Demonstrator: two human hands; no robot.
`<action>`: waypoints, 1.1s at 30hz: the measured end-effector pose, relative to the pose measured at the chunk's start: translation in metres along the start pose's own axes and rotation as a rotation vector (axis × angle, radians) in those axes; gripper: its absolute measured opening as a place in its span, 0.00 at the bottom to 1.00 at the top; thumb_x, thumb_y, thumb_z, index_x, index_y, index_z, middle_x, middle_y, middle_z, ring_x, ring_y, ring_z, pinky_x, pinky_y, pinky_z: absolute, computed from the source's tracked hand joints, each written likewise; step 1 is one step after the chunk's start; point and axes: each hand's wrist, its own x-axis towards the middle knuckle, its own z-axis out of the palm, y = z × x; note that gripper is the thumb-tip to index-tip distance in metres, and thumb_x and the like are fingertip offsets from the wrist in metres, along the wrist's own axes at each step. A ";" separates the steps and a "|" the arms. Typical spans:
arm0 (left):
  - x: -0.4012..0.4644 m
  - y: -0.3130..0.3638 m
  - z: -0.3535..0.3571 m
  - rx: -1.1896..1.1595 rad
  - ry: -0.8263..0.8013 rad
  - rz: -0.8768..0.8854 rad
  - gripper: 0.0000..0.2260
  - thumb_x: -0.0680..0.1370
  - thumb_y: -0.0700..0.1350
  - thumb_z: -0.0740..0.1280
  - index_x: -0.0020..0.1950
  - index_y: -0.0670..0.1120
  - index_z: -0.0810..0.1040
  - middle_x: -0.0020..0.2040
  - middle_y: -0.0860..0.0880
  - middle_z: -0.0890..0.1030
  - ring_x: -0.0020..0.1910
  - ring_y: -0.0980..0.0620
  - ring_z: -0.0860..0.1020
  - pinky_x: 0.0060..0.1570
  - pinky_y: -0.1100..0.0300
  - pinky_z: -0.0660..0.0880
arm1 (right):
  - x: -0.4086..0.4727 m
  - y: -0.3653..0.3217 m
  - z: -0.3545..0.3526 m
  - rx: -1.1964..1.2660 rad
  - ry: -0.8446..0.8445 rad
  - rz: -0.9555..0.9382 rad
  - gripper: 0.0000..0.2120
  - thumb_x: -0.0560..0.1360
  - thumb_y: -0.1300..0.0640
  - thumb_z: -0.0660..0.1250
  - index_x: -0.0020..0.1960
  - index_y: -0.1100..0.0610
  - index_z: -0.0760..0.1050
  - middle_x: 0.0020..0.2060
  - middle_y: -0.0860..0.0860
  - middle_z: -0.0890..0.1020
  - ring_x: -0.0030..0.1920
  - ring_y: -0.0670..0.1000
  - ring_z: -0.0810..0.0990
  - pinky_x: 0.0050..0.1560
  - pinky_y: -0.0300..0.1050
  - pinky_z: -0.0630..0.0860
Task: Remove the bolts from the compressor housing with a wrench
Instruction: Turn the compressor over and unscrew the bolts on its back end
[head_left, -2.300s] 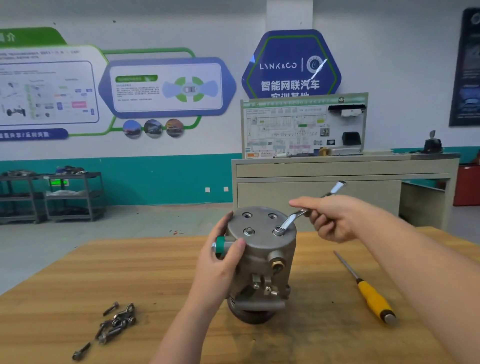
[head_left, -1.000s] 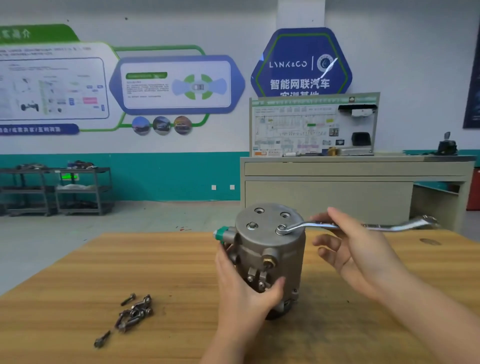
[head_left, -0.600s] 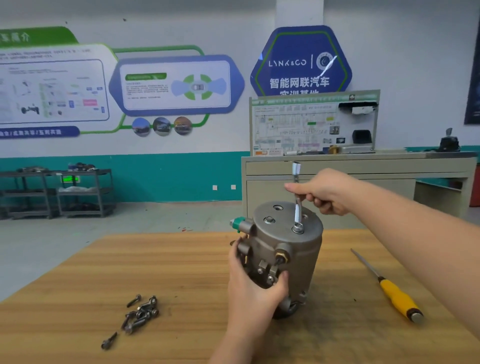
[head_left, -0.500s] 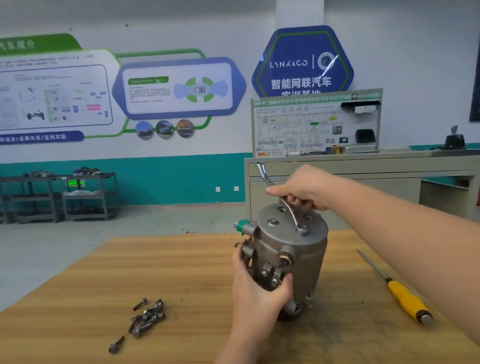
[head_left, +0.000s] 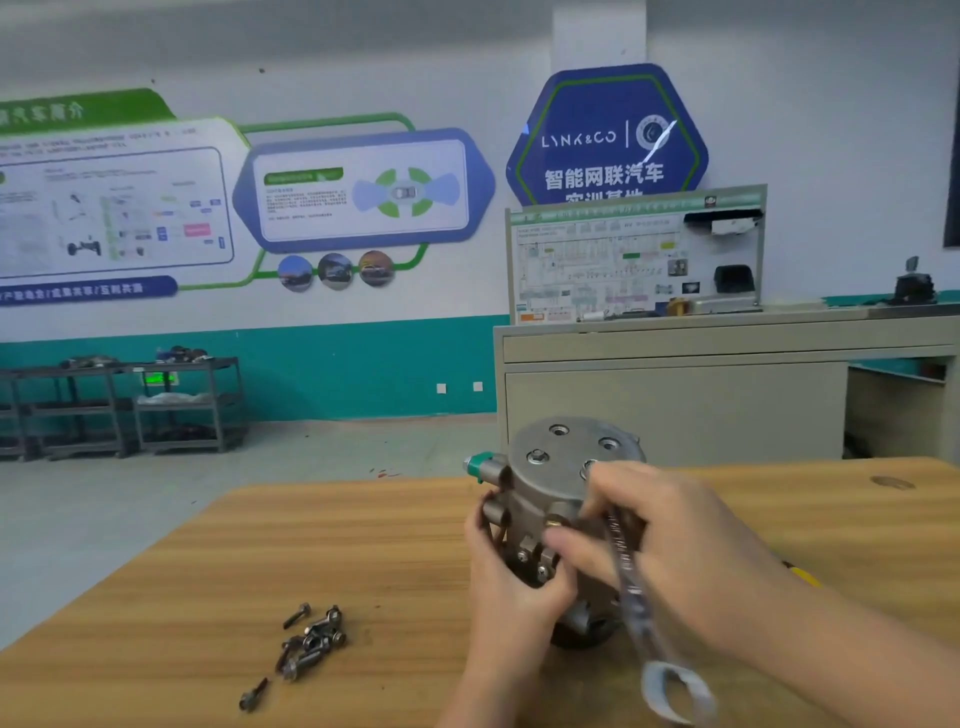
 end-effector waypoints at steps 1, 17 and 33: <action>-0.001 0.000 0.000 0.013 0.014 0.008 0.37 0.61 0.52 0.76 0.66 0.58 0.63 0.60 0.53 0.79 0.60 0.55 0.78 0.60 0.51 0.74 | -0.010 0.007 -0.003 0.055 0.066 0.004 0.14 0.70 0.38 0.67 0.37 0.48 0.72 0.37 0.41 0.76 0.36 0.42 0.74 0.34 0.33 0.67; 0.001 0.000 -0.001 0.044 -0.038 0.011 0.35 0.62 0.53 0.76 0.63 0.66 0.62 0.61 0.56 0.78 0.62 0.57 0.76 0.65 0.50 0.72 | 0.088 0.078 -0.039 0.426 -0.086 0.954 0.17 0.70 0.44 0.73 0.38 0.60 0.80 0.21 0.47 0.71 0.22 0.45 0.63 0.20 0.36 0.61; 0.003 -0.004 0.001 0.127 -0.019 0.021 0.32 0.62 0.54 0.77 0.61 0.62 0.66 0.57 0.60 0.78 0.58 0.64 0.76 0.56 0.65 0.74 | 0.045 -0.021 0.016 -0.329 -0.094 -0.007 0.15 0.71 0.39 0.68 0.36 0.45 0.65 0.34 0.42 0.72 0.38 0.45 0.72 0.36 0.42 0.70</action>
